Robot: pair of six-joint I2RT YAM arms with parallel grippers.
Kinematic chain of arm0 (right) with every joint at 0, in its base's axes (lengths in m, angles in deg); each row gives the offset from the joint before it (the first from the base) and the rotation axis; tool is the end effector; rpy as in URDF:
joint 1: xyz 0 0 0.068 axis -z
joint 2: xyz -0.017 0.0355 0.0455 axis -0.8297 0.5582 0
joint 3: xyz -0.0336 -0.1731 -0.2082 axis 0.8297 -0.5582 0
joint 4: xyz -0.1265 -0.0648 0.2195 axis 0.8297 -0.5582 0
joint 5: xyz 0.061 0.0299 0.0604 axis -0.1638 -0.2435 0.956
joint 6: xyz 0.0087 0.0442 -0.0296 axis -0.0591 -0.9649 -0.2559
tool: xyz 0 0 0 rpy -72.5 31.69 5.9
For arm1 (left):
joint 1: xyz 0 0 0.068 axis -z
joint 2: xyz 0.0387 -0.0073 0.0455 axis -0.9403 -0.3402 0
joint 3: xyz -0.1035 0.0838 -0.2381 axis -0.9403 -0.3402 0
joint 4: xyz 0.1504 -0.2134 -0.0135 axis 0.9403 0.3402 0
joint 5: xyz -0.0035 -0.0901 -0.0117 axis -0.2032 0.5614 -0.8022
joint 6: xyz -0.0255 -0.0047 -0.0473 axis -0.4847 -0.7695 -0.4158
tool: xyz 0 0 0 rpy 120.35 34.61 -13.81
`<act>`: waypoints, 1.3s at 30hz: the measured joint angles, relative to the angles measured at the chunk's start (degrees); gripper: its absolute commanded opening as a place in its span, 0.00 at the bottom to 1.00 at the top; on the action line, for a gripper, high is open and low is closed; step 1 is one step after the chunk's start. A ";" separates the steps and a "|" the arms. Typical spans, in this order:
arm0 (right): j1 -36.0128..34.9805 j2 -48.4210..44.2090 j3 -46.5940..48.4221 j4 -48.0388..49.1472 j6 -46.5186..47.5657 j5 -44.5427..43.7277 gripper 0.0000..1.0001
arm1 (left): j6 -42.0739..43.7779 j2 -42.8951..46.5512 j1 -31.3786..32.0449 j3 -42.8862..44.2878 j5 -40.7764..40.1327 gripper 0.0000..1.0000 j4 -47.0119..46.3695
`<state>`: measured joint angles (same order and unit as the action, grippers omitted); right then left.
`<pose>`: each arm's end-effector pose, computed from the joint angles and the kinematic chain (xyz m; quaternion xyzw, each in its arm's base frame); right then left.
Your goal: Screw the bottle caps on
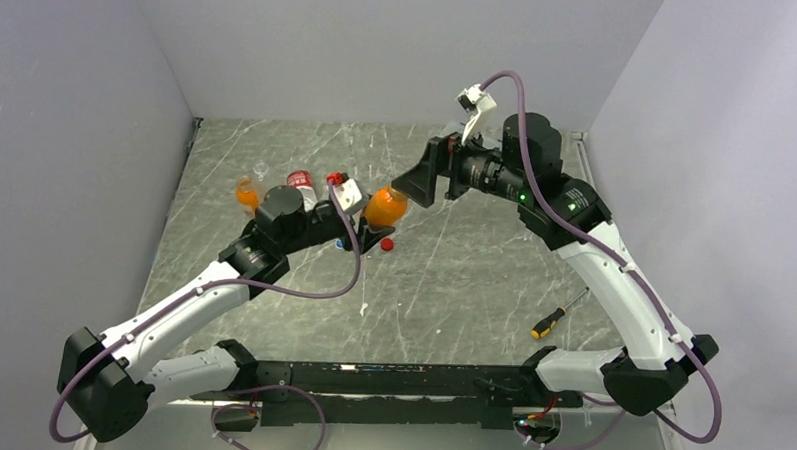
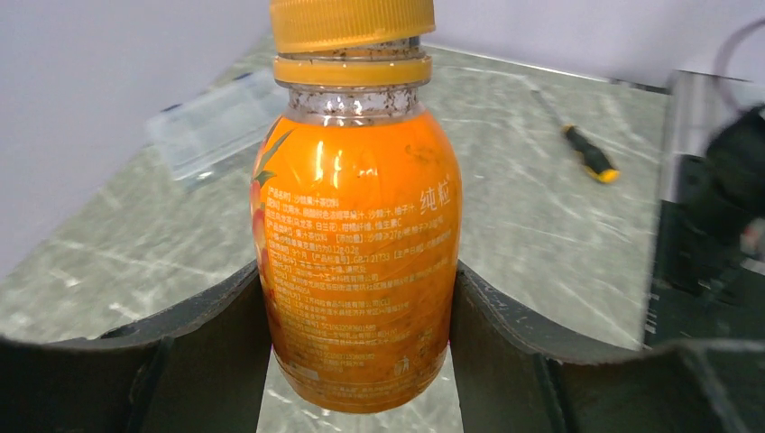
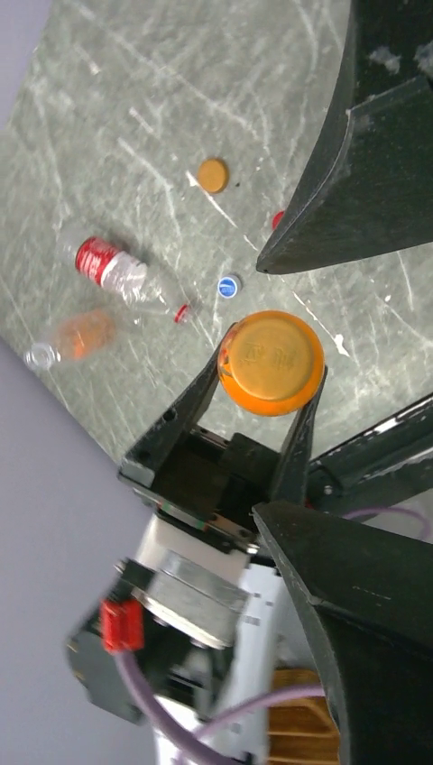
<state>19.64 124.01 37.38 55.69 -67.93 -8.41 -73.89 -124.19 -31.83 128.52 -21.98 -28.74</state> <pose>0.1969 0.1612 0.4759 -0.2253 0.7492 0.4100 0.4689 0.1839 -0.1635 0.3405 0.3977 0.6087 -0.3333 0.6002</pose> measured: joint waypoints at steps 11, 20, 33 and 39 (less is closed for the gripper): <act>7.52 -1.60 -2.80 1.53 9.55 28.87 0.81 | -4.90 1.92 -5.22 2.71 25.35 0.00 7.76; 7.45 -1.57 -6.54 4.35 9.20 38.97 0.72 | -8.41 2.49 -5.66 3.10 32.98 0.00 7.85; 4.76 -0.57 -6.75 5.25 9.25 40.06 0.64 | -9.92 1.36 -5.86 3.65 35.26 0.00 7.58; 3.72 0.15 -6.75 5.01 9.53 39.50 0.54 | -9.94 1.29 -5.86 3.80 35.28 0.00 7.45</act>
<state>23.36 124.16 30.63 60.70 -58.40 31.09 -83.84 -122.90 -37.68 132.32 13.30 -21.28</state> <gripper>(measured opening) 0.597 0.655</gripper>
